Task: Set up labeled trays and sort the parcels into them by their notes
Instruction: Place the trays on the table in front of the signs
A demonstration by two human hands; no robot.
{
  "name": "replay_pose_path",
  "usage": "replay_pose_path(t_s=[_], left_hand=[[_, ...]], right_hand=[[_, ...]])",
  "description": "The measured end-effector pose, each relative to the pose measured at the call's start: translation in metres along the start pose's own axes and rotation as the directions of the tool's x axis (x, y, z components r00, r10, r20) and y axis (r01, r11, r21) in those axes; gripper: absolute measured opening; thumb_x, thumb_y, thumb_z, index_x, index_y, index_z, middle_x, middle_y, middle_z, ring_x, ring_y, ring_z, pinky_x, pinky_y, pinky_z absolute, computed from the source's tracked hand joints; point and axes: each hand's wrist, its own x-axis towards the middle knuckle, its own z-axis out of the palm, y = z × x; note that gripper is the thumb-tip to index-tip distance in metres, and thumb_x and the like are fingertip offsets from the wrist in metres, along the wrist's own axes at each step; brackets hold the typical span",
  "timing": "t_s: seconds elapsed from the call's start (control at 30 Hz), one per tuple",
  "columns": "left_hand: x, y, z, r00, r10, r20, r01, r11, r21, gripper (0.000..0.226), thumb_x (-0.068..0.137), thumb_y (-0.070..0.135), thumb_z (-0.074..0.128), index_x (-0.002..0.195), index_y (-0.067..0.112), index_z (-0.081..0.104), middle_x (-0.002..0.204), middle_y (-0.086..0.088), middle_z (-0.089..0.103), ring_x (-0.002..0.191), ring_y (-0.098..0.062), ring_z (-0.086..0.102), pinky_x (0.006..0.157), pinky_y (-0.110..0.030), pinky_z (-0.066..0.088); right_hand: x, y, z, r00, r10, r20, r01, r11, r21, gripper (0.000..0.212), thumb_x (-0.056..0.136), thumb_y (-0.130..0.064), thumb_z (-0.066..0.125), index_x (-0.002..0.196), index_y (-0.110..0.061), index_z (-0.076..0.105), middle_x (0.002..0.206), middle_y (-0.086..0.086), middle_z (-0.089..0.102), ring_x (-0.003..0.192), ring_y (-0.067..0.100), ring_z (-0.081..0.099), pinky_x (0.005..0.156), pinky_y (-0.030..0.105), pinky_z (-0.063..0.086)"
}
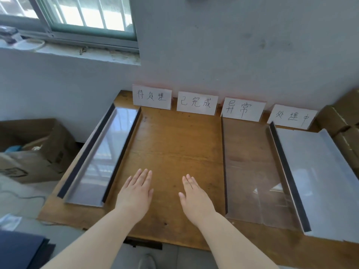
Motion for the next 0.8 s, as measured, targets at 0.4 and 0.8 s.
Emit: replay_pose_path(t_s=[0.4,0.8], left_hand=[[-0.004,-0.048,-0.024,0.989,-0.146,0.009,0.146,0.989,-0.03,0.058,0.104,0.03,0.026,0.153,0.018,-0.004,0.16,0.001,-0.007,0.147,-0.013,-0.009,0.115,-0.029,-0.004],[0.038,-0.205,-0.032,0.992,-0.122,-0.019,0.123,0.992,0.023,0.059,0.103,0.027,0.028,0.154,0.014,0.003,0.161,0.0,0.003,0.148,-0.015,0.002,0.119,-0.028,0.006]], right_hand=[[-0.008,-0.014,0.021,0.996,-0.009,0.094,0.007,1.0,0.017,0.058,0.104,-0.035,0.026,0.153,-0.016,0.003,0.161,-0.005,0.0,0.147,0.008,-0.001,0.119,0.024,0.014],[0.091,-0.165,0.022,0.995,0.089,0.051,-0.098,0.971,0.218,0.054,0.102,-0.033,0.034,0.151,-0.013,0.022,0.156,0.003,0.027,0.143,0.018,0.026,0.115,0.03,0.023]])
